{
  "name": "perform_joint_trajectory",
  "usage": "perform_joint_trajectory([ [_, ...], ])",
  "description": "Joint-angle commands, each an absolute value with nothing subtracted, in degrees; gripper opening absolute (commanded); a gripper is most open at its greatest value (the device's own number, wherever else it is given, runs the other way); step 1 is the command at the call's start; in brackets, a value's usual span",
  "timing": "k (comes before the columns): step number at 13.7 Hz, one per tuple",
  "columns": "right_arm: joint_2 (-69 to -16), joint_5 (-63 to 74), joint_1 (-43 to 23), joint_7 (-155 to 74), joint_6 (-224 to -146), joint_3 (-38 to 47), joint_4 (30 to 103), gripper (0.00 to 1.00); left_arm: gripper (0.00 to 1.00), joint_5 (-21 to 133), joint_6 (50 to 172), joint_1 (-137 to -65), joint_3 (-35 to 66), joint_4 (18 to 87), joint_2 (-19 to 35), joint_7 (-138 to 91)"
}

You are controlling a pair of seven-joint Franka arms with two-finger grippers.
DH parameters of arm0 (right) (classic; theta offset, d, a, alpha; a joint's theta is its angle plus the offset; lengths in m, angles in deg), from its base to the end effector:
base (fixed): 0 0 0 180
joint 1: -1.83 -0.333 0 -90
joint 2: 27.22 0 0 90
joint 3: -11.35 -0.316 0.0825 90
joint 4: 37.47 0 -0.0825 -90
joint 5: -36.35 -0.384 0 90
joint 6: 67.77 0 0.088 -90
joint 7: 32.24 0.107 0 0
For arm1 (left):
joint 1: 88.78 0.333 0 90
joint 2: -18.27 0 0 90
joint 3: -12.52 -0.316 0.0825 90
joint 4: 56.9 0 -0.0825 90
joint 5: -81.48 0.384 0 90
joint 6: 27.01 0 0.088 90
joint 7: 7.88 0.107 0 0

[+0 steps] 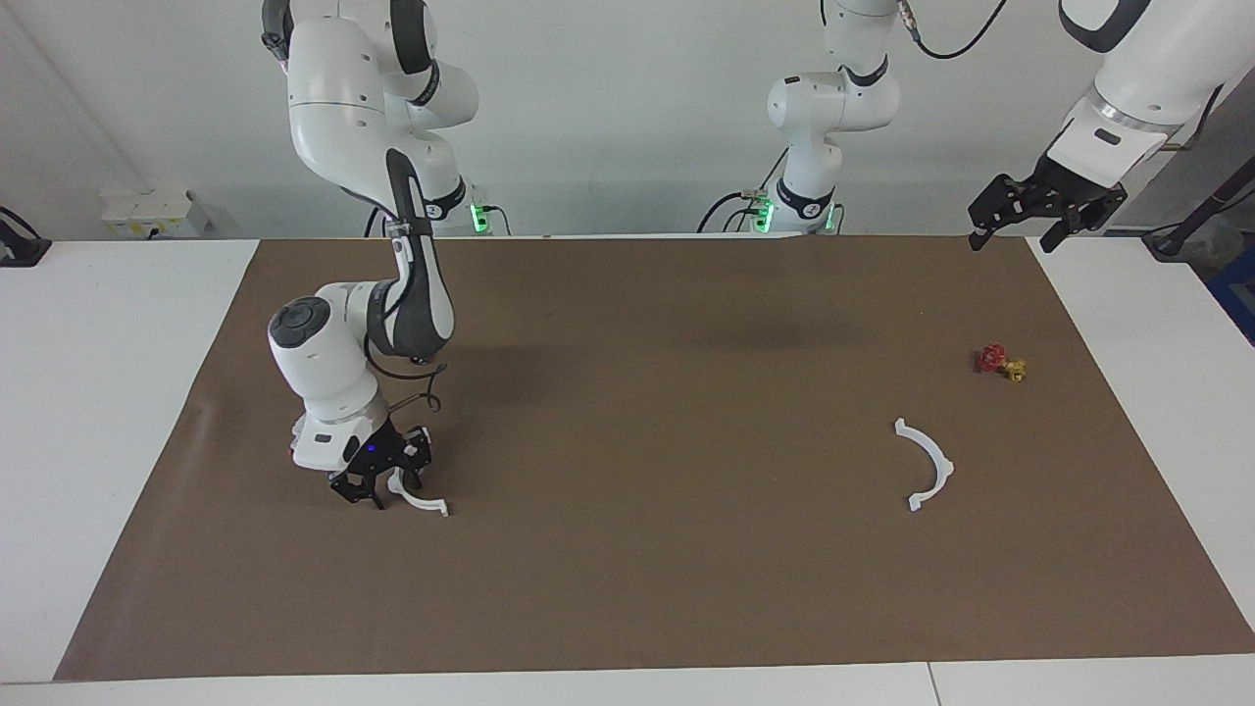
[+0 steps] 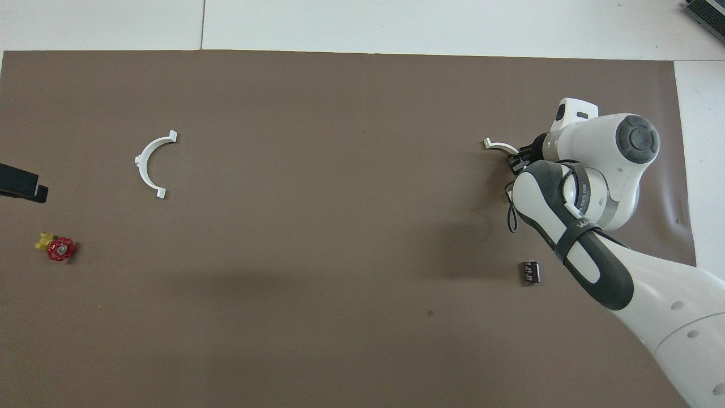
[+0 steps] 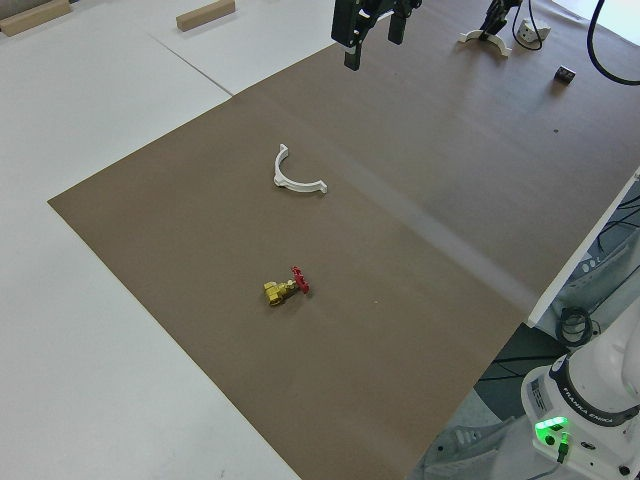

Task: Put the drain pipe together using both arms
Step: 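Reach the right gripper to the white half-ring nearer it and grasp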

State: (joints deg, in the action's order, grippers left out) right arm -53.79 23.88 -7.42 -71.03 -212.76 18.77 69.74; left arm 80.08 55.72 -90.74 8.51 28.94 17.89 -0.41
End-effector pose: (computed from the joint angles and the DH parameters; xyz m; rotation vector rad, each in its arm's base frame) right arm 0.6561 0.0249 0.2870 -2.9834 -0.8619 -0.3412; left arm 0.5434 0.0164 0.6440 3.1078 -0.1507 -0.0914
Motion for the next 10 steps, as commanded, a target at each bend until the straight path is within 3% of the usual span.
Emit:
perform_joint_trajectory([
  [1,-53.77,22.28,-6.69,-71.17,-209.29,18.73,68.19,0.0,1.0,79.54,55.34,-90.01,9.0,30.03,19.06,-0.06],
  [7,-45.77,23.77,-12.12,-49.95,-197.07,18.99,66.77,0.0,1.0,79.54,55.34,-90.01,9.0,30.03,19.06,-0.06],
  [10,-45.41,27.89,-18.54,-35.45,-197.23,18.9,66.69,0.0,1.0,79.54,55.34,-90.01,9.0,30.03,19.06,-0.06],
])
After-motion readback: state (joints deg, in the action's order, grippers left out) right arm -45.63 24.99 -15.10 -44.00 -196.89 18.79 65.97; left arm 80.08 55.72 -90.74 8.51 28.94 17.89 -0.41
